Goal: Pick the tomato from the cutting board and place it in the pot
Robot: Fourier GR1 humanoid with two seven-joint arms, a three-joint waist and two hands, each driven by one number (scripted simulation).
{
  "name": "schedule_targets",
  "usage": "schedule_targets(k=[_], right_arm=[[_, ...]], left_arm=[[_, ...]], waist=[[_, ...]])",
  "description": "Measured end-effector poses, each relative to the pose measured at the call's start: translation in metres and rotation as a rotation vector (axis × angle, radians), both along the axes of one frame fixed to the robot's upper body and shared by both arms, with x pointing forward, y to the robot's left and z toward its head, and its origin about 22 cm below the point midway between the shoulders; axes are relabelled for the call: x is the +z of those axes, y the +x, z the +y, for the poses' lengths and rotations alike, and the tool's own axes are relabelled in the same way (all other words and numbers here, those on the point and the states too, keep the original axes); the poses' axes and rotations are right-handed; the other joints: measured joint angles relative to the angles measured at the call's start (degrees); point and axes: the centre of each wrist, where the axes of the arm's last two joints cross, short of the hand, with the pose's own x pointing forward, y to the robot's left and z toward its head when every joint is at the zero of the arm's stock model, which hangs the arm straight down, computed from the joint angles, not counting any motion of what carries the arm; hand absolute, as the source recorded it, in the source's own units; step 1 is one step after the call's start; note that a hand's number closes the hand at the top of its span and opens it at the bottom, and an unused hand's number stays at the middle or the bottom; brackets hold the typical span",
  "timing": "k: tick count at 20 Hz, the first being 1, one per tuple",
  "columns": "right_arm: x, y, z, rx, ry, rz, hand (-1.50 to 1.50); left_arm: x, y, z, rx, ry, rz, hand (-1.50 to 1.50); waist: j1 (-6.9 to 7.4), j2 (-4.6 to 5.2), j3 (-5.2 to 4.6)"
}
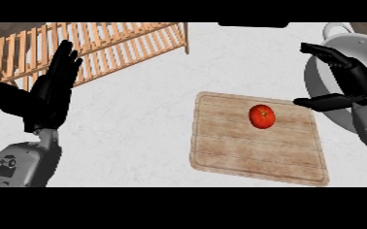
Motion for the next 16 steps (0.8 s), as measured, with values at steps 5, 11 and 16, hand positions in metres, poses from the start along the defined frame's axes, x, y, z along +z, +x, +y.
schedule_targets(k=[5, 11, 16], right_arm=[[0.030, 0.016, -0.006, 0.093, -0.148, 0.043, -1.50], [0.069, 0.031, 0.023, 0.234, -0.475, 0.155, -1.50], [0.069, 0.030, 0.062, 0.332, -0.713, 0.217, -1.50]], left_arm=[[-0.005, -0.005, 0.010, 0.019, -0.010, 0.009, 0.00], [-0.006, -0.008, 0.012, 0.027, -0.007, 0.016, 0.00], [-0.009, -0.008, 0.016, 0.043, -0.007, 0.016, 0.00]], waist=[[-1.02, -0.43, -0.17], [-1.55, -0.82, -0.29], [-2.40, -0.97, -0.32]])
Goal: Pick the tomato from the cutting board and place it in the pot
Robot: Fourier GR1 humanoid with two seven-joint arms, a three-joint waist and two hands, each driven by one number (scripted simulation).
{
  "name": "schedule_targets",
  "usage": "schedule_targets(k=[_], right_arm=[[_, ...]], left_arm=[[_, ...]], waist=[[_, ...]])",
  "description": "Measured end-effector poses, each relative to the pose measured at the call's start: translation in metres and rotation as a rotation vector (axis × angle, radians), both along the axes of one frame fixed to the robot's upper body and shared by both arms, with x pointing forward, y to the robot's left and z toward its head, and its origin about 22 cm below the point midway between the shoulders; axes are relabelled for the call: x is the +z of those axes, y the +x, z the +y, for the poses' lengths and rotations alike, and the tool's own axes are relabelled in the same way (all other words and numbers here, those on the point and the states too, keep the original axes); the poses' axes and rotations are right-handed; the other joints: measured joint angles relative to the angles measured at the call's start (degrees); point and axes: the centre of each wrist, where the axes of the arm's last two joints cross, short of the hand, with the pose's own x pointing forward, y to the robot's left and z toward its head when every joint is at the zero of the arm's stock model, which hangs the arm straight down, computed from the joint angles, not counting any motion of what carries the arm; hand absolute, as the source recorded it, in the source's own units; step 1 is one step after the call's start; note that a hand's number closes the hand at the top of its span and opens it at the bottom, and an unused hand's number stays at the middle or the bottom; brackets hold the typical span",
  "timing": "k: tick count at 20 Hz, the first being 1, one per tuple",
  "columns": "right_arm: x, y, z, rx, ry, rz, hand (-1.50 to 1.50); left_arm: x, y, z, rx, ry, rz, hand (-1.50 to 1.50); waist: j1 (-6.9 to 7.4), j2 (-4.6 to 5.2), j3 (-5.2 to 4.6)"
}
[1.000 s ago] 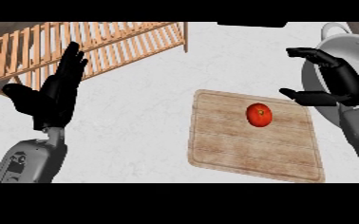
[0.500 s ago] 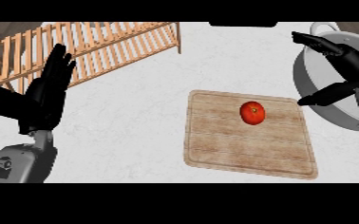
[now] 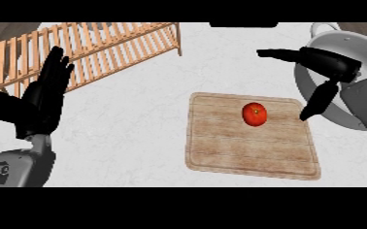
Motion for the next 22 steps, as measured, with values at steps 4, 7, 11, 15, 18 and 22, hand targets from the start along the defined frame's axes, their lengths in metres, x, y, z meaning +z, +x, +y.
schedule_targets(k=[4, 7, 11, 15, 18, 22], right_arm=[[0.001, -0.007, 0.022, 0.037, -0.118, 0.041, -1.50], [-0.006, -0.016, 0.038, 0.039, -0.151, 0.060, -1.50], [-0.009, -0.025, 0.045, 0.037, -0.169, 0.082, -1.50], [-0.010, -0.027, 0.051, 0.032, -0.205, 0.094, -1.50], [-0.022, -0.032, 0.057, 0.001, -0.248, 0.084, -1.50], [-0.040, -0.036, 0.063, -0.032, -0.285, 0.068, -1.50]], left_arm=[[-0.001, 0.002, 0.002, 0.006, -0.006, 0.002, 0.00], [0.008, 0.000, 0.004, 0.003, -0.003, 0.001, 0.00], [0.007, 0.005, 0.007, -0.004, -0.005, 0.002, 0.00], [0.006, 0.003, 0.009, -0.004, 0.000, 0.002, 0.00], [0.010, -0.002, 0.008, 0.000, 0.002, -0.001, 0.00], [0.006, -0.003, 0.005, 0.003, -0.001, -0.004, 0.00]], waist=[[-0.35, 0.00, 0.03], [-0.39, -0.01, 0.05], [-0.39, 0.07, 0.08], [-0.24, 0.10, 0.10], [-0.15, 0.12, 0.10], [-0.11, 0.17, 0.10]])
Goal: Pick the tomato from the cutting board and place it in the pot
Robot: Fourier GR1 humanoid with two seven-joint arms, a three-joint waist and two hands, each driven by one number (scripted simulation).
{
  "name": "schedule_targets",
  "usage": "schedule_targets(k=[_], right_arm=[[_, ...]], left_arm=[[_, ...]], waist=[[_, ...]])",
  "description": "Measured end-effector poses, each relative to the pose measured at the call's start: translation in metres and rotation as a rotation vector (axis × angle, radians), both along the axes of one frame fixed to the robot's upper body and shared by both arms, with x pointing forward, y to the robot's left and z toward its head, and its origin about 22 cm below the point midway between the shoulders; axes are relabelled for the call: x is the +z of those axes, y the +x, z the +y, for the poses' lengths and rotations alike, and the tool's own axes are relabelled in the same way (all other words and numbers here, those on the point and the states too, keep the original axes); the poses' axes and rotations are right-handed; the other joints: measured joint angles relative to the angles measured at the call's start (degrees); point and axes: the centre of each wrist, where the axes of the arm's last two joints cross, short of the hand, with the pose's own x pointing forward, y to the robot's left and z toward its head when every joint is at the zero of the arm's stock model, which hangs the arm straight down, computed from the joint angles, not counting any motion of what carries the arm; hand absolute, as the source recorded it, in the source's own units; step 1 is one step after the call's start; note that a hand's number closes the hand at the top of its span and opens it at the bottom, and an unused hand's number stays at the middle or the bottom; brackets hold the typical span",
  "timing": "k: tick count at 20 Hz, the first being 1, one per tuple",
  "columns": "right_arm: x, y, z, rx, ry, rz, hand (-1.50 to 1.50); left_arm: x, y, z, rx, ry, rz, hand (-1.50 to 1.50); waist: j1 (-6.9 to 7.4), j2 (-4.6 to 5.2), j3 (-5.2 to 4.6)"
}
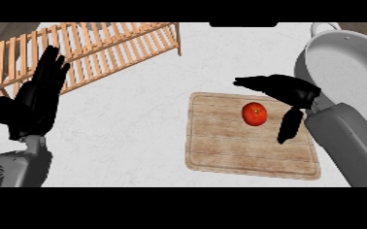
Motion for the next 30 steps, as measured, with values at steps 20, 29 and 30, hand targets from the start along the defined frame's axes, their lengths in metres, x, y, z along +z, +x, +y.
schedule_targets(k=[20, 29, 30], right_arm=[[-0.058, 0.011, 0.004, 0.022, -0.058, -0.010, 1.50], [-0.066, 0.010, 0.008, 0.125, -0.050, -0.069, 1.50], [-0.065, 0.004, 0.010, 0.117, -0.050, -0.074, 1.50]], left_arm=[[0.002, 0.004, -0.006, -0.006, -0.008, 0.003, 0.00], [0.000, 0.000, -0.001, -0.004, 0.001, 0.001, 0.00], [-0.001, -0.002, 0.003, -0.002, 0.002, 0.000, 0.00]], waist=[[0.16, 0.06, 0.02], [0.09, -0.13, -0.15], [-0.10, -0.20, -0.16]])
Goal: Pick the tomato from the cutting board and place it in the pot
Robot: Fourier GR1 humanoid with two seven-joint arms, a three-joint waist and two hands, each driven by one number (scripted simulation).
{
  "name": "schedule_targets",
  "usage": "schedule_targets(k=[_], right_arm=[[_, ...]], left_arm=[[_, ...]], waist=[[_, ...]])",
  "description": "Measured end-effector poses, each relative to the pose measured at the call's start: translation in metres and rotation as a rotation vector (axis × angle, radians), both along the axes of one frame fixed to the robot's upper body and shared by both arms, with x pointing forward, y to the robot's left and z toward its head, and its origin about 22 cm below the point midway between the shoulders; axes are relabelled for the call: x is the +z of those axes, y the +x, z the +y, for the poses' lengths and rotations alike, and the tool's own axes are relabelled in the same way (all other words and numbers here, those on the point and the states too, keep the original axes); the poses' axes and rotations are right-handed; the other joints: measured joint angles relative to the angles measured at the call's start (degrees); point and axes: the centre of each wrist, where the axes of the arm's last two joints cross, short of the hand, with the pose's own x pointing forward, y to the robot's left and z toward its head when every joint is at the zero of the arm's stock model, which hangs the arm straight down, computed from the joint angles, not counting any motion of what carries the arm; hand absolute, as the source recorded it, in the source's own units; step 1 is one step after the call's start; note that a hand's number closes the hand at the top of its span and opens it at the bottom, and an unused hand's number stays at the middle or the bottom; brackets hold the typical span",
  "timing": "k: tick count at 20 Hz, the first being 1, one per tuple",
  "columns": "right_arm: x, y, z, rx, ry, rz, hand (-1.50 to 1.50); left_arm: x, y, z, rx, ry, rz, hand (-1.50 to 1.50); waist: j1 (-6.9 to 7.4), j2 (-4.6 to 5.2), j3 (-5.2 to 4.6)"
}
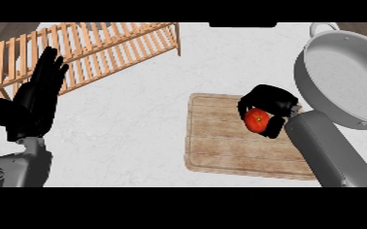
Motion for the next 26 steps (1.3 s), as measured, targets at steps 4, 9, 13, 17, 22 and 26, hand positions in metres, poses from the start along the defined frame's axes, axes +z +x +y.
schedule_targets(k=[4, 9, 13, 17, 22, 26], right_arm=[[-0.010, -0.032, 0.016, -0.098, -0.009, -0.015, 1.50], [-0.013, -0.088, 0.042, -0.227, 0.011, -0.034, 1.50], [0.002, -0.133, 0.049, -0.301, 0.037, -0.058, 1.50], [0.037, -0.155, 0.049, -0.404, 0.153, -0.144, 1.50], [0.079, -0.177, 0.037, -0.576, 0.353, -0.326, 1.50], [0.112, -0.188, 0.020, -0.711, 0.457, -0.492, 1.50]], left_arm=[[0.000, -0.003, 0.005, 0.025, -0.001, 0.008, 0.00], [-0.001, -0.006, 0.007, 0.042, -0.002, 0.013, 0.00], [-0.001, -0.003, 0.000, 0.033, 0.001, 0.013, 0.00], [-0.003, -0.004, -0.002, 0.030, -0.003, 0.006, 0.00], [-0.004, -0.005, 0.006, 0.040, 0.001, 0.013, 0.00], [0.003, -0.004, 0.005, 0.026, -0.004, 0.004, 0.00]], waist=[[-1.26, -0.61, -0.23], [-2.15, -0.80, -0.24], [-1.73, -0.39, -0.02], [-1.64, -0.26, 0.08], [-1.93, -0.26, 0.12], [-1.42, -0.14, 0.14]])
